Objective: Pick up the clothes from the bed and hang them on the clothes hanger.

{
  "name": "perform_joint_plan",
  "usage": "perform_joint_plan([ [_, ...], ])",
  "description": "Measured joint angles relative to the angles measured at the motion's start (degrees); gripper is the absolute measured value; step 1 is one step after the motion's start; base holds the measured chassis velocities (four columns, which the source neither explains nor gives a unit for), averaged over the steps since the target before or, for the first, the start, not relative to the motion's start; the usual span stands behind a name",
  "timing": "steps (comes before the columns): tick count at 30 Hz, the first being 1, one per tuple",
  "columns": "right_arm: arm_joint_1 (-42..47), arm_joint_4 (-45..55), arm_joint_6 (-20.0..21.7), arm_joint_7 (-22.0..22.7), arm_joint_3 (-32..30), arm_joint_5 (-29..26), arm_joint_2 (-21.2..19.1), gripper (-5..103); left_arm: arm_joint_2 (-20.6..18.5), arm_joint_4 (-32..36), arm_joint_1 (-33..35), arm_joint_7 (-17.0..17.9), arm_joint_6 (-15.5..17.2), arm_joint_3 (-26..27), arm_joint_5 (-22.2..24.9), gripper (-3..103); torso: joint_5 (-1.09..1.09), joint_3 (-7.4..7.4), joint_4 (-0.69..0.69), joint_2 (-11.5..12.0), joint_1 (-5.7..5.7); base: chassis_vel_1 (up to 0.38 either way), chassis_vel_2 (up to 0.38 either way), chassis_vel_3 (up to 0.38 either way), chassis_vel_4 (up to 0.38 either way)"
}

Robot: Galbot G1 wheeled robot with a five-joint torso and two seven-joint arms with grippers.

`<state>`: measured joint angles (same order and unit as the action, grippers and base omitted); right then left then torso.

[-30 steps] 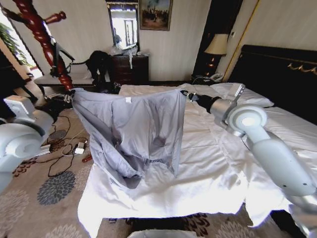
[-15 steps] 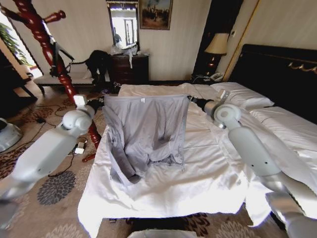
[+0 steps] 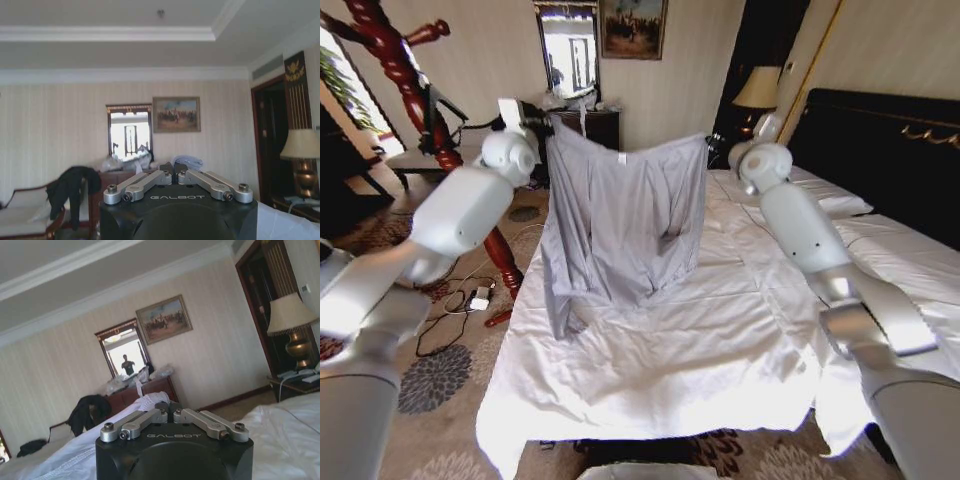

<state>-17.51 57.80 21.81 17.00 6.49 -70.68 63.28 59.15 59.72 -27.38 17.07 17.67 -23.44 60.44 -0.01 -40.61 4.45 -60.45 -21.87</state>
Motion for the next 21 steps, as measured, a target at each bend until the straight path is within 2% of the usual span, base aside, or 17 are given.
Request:
perform_joint_plan([
  [4, -2.26, 0.19, -0.19, -0.14, 1.54, -0.21, -0.98, 1, -1.32, 1.39, -2.12, 0.87, 0.68, -0.66, 0.04, 0, -0.02, 0.0, -0.01, 0.0, 0.0, 0.0, 0.0, 0.0, 0.0],
  [7, -0.21, 7.02, 0.29, 1.19, 2.12, -2.29, -4.88, 1, -4.6, 6.75, -1.1, 2.31, 1.92, -0.69, 0.41, 0, -0.01, 0.0, 0.03, -0.01, -0.01, 0.0, 0.0, 0.0, 0.0],
  [8, 2.35, 13.47, 0.98, 2.9, 1.8, -4.4, -7.63, 1, -7.39, 12.44, 0.88, 3.45, 3.13, -0.26, 1.2, 0, 0.05, -0.01, 0.06, 0.0, 0.0, 0.0, 0.0, 0.0, 0.0],
  [9, 2.35, 13.47, 0.98, 2.9, 1.8, -4.4, -7.63, 1, -7.39, 12.44, 0.88, 3.45, 3.13, -0.26, 1.2, 0, 0.05, -0.01, 0.06, 0.0, 0.0, 0.0, 0.0, 0.0, 0.0],
  [11, 7.09, 23.32, 2.02, 6.14, -0.32, -8.61, -11.34, 1, -13.86, 23.5, 5.07, 5.28, 5.24, 1.38, 3.0, 0, 0.01, 0.0, 0.08, -0.01, 0.0, 0.0, 0.0, 0.0, 0.0],
  [13, 11.41, 32.14, 2.91, 8.98, -2.29, -12.94, -14.94, 1, -19.99, 32.78, 9.33, 6.48, 7.46, 3.84, 5.02, 0, 0.0, -0.01, -0.02, 0.0, 0.0, 0.0, 0.0, 0.0, 0.0],
  [14, 11.41, 32.14, 2.91, 8.98, -2.29, -12.94, -14.94, 1, -19.99, 32.78, 9.33, 6.48, 7.46, 3.84, 5.02, 0, 0.0, -0.01, -0.02, 0.0, 0.0, 0.0, 0.0, 0.0, 0.0],
  [15, 14.19, 38.21, 3.34, 10.6, -3.89, -15.91, -17.64, 1, -24.24, 39.63, 12.33, 6.79, 8.68, 6.39, 6.34, 0, -0.06, 0.0, -0.04, 0.0, 0.0, 0.0, 0.0, 0.0, 0.0],
  [17, 17.91, 46.51, 3.69, 13.06, -6.74, -20.85, -22.34, 1, -29.92, 47.6, 17.01, 7.05, 9.32, 12.03, 7.68, 0, -0.05, 0.01, -0.05, -0.01, 0.01, 0.0, 0.0, 0.0, 0.0],
  [18, 19.55, 49.85, 3.88, 14.11, -8.65, -22.74, -24.41, 1, -32.27, 50.76, 19.27, 7.23, 9.65, 15.4, 8.76, 0, -0.04, 0.02, -0.03, -0.01, 0.03, 0.0, 0.0, 0.0, 0.0],
  [19, 19.55, 49.85, 3.88, 14.11, -8.65, -22.74, -24.41, 1, -32.27, 50.76, 19.27, 7.23, 9.65, 15.4, 8.76, 0, -0.04, 0.02, -0.03, -0.01, 0.03, 0.0, 0.0, 0.0, 0.0],
  [20, 21.68, 54.41, 4.46, 15.66, -12.18, -26.19, -27.15, 1, -36.04, 55.0, 22.77, 7.36, 10.03, 20.2, 10.47, 0, 0.03, 0.03, 0.02, -0.02, 0.04, 0.0, 0.0, 0.0, 0.0],
  [21, 23.23, 57.89, 4.89, 17.45, -15.17, -29.27, -29.22, 1, -38.39, 57.44, 24.83, 7.38, 10.1, 22.84, 11.65, 0, 0.04, 0.03, 0.04, -0.03, 0.04, 0.0, 0.0, 0.0, 0.0],
])
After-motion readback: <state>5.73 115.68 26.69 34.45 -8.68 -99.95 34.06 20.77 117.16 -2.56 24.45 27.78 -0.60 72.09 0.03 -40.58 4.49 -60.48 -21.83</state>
